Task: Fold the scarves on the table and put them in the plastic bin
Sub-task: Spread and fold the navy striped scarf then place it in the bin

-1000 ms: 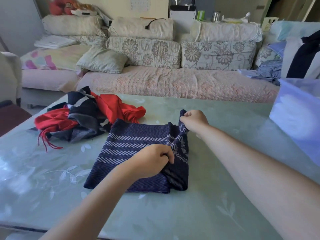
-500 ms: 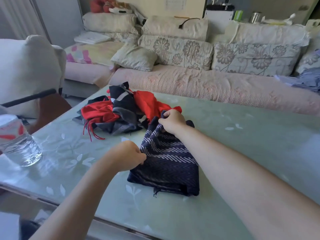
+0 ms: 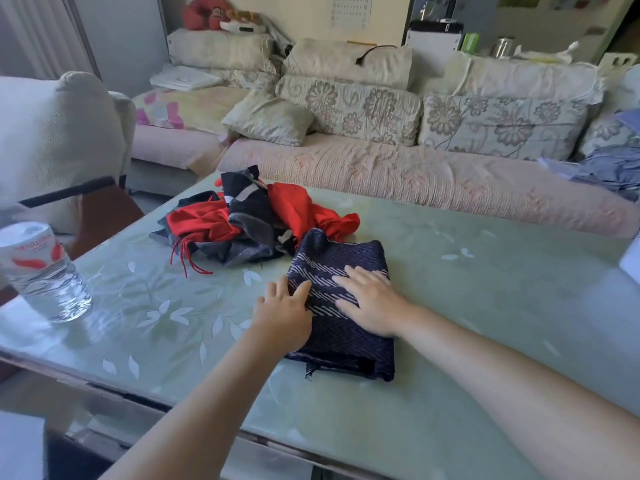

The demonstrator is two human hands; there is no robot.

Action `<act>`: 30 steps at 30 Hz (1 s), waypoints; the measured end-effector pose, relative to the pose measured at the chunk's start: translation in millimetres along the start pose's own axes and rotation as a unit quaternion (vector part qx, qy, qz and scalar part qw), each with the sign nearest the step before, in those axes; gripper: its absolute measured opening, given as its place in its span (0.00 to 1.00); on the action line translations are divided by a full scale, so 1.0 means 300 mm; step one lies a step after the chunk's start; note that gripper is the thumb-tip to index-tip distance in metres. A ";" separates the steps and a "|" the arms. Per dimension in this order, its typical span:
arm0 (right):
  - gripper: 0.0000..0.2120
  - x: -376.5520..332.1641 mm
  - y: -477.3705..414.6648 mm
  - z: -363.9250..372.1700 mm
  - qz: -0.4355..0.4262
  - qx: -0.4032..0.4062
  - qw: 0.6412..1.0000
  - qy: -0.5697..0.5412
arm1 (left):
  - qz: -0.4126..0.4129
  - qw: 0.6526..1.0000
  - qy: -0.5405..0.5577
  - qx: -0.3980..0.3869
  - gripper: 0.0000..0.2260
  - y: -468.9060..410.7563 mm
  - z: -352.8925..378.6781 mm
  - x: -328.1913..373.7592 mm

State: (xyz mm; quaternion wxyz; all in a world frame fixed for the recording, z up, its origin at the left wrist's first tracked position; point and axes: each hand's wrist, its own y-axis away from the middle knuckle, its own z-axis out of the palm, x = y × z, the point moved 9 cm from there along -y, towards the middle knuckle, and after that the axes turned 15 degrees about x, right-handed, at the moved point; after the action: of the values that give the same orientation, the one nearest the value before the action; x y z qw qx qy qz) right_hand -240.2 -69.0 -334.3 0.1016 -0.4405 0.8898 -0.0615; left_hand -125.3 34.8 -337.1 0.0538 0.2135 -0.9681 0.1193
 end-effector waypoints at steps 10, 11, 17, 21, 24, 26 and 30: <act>0.38 0.074 0.307 -0.076 -0.156 0.020 0.987 -0.018 | 0.122 0.992 -0.009 -0.011 0.27 0.059 0.046 0.065; 0.38 0.061 0.323 -0.081 -0.176 0.021 0.984 -0.018 | 0.118 0.993 -0.016 -0.019 0.29 0.063 0.048 0.061; 0.29 -0.025 0.342 -0.096 -0.235 0.072 0.969 -0.022 | 0.150 0.988 -0.023 -0.026 0.44 0.094 0.027 0.110; 0.18 0.001 0.327 -0.155 -0.165 0.110 0.975 -0.100 | 0.188 0.980 0.013 -0.064 0.51 0.129 0.019 0.156; 0.09 0.072 0.333 -0.225 -0.094 0.096 0.984 -0.118 | 0.222 0.973 0.025 -0.058 0.48 0.146 0.012 0.198; 0.08 0.116 0.360 -0.257 -0.058 0.082 0.985 -0.144 | 0.246 0.966 0.063 -0.057 0.44 0.161 -0.008 0.243; 0.13 0.180 0.439 -0.271 0.009 0.040 0.986 -0.163 | 0.262 0.955 0.108 -0.091 0.32 0.211 -0.051 0.311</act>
State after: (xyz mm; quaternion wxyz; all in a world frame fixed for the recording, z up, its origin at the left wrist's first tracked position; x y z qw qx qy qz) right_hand -392.7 -30.8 -288.4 0.2633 -0.4326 0.8620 -0.0231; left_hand -235.6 57.0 -320.9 0.1437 -0.0677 -0.9853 0.0634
